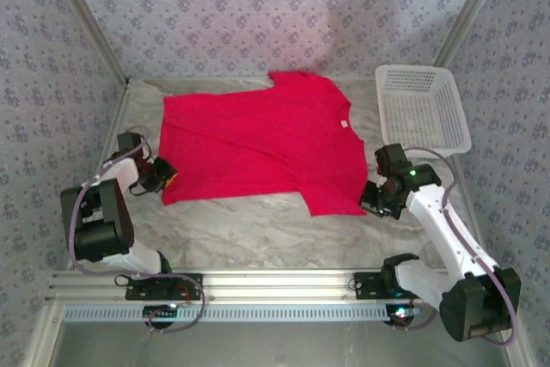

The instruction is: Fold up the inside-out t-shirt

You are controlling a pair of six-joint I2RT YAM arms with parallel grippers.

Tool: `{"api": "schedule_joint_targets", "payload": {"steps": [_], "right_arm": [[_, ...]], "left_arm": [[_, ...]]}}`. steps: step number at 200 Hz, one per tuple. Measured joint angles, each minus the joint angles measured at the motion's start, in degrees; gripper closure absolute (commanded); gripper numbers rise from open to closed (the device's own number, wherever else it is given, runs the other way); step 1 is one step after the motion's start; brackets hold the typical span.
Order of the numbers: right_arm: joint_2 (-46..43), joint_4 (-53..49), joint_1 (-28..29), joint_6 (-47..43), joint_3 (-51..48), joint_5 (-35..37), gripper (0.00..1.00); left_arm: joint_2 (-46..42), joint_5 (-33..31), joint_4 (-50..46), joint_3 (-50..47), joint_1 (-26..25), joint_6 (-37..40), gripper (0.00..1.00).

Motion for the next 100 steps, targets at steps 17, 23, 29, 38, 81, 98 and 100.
{"api": "schedule_joint_targets", "payload": {"steps": [17,23,29,38,81,98,100], "right_arm": [[-2.0,-0.4,0.0,1.2,-1.8,0.0,0.86],[-2.3,-0.4,0.0,1.8,-2.3,0.0,0.79],[-2.3,-0.4,0.0,2.3,-2.7,0.0,0.76],[-2.3,-0.3,0.1,2.9,-3.2,0.0,0.69],[-2.2,-2.0,2.1,4.9,1.3,4.0,0.56],[-1.1,-1.2,3.0,4.7,6.8,6.2,0.5],[-0.9,-0.7,3.1,4.9,7.4,6.3,0.5]], "left_arm": [[-2.2,0.1,-0.9,0.0,0.0,0.0,0.8],[-3.0,0.1,-1.2,0.0,0.0,0.0,0.8],[-4.1,0.1,-1.8,0.0,0.0,0.0,0.8],[-5.6,0.0,-2.7,0.0,0.0,0.1,0.8],[-13.6,-1.3,-8.0,1.4,-3.6,1.1,0.79],[-13.9,-1.5,-9.2,4.3,-6.6,1.3,0.79],[-13.8,-1.4,-9.2,4.6,-6.8,1.3,0.79]]}}
